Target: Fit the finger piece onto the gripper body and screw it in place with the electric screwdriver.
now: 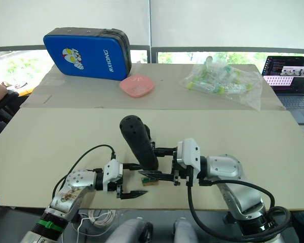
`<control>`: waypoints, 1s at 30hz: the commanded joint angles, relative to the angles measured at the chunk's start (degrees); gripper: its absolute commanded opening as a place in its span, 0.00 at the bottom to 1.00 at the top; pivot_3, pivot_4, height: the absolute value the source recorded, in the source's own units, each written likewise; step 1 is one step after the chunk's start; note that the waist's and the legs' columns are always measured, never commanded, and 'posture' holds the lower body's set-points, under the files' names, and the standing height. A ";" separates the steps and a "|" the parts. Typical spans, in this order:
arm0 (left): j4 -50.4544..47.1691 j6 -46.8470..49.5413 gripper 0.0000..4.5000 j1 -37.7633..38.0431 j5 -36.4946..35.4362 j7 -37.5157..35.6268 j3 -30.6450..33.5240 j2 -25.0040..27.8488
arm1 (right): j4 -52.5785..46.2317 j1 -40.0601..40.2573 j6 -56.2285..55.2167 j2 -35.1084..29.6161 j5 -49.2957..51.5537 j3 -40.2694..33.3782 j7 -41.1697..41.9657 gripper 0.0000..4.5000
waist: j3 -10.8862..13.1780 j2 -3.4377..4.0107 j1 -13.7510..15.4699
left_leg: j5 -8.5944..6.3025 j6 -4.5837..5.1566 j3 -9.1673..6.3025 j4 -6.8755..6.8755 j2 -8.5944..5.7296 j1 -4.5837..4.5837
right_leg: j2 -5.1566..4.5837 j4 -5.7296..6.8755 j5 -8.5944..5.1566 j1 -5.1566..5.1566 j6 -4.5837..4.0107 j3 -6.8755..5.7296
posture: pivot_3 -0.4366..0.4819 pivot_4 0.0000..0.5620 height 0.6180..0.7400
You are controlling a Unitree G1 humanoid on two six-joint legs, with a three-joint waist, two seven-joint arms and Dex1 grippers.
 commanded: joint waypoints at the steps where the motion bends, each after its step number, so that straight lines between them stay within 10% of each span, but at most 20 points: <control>1: 1.88 0.45 1.00 1.54 0.53 -0.90 -2.71 -0.10 | -1.72 -0.10 -1.41 0.25 1.10 -0.58 0.15 0.44 | 0.00 0.00 0.00 | 0.00 0.00 0.00 0.00 0.00 0.00 | 0.00 0.00 0.00 0.00 0.00 0.00 | 0.48 0.27 1.00; 30: -0.17 1.78 1.00 2.10 0.28 -0.32 -2.50 0.28 | -0.69 -1.21 -1.67 1.46 0.45 0.02 0.45 0.44 | 0.00 0.00 -0.07 | 0.00 0.00 0.00 -0.01 0.00 0.00 | 0.01 0.00 -0.01 -0.01 0.00 -0.01 | 0.48 0.27 1.00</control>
